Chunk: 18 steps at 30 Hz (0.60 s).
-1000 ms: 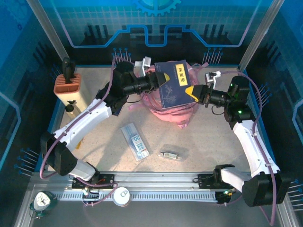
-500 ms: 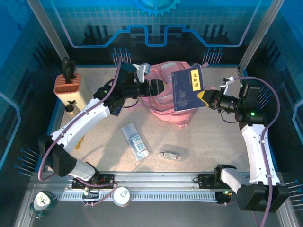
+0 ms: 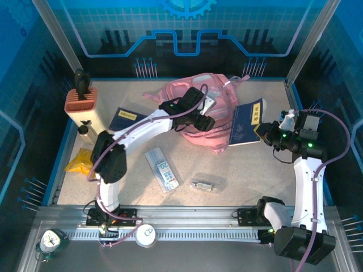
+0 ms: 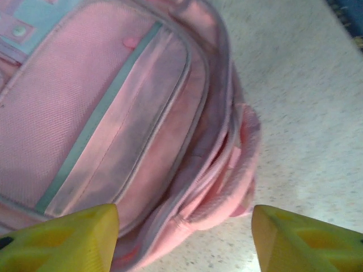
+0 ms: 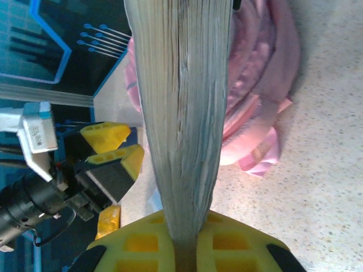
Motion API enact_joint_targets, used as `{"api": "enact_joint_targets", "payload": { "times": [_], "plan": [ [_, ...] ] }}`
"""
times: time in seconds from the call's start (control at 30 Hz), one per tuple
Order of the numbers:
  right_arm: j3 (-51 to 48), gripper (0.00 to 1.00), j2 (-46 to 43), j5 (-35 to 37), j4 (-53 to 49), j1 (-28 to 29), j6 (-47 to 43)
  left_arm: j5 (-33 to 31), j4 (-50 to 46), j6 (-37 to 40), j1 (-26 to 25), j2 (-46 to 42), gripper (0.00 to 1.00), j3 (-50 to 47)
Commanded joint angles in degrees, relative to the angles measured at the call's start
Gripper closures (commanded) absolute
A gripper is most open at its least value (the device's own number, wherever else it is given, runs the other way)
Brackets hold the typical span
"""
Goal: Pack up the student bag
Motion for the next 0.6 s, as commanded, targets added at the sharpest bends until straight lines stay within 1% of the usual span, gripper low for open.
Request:
{"api": "enact_joint_targets", "payload": {
  "times": [0.0,0.07,0.17,0.27,0.37,0.43,0.57],
  "plan": [
    [-1.0,0.94,-0.3,1.1,-0.7,-1.3,-1.5,-2.1,-4.6,6.2,-1.2,4.8,0.39,6.0],
    [-1.5,0.94,-0.3,1.4,-0.5,-1.6,-1.5,-0.4,-7.0,7.5,-1.4,8.1,0.42,9.1],
    [-2.3,0.94,-0.1,1.3,0.0,-1.7,-1.4,0.5,-10.4,8.1,-1.5,12.4,0.47,13.8],
    [-3.0,0.94,0.2,0.5,0.8,-1.7,-1.0,1.6,-12.9,8.5,-1.5,15.5,0.52,17.5],
    [-3.8,0.94,0.3,0.5,1.4,-1.7,-0.7,4.1,-14.7,8.3,-1.6,17.7,0.57,19.7],
    [-4.1,0.94,0.2,0.3,1.8,-1.7,-0.7,5.4,-16.6,8.0,-1.8,18.9,0.58,21.3],
    [-4.4,0.94,0.4,0.2,2.1,-1.7,-0.7,4.3,-18.1,7.4,-1.9,21.5,0.59,23.5]
  ]
}}
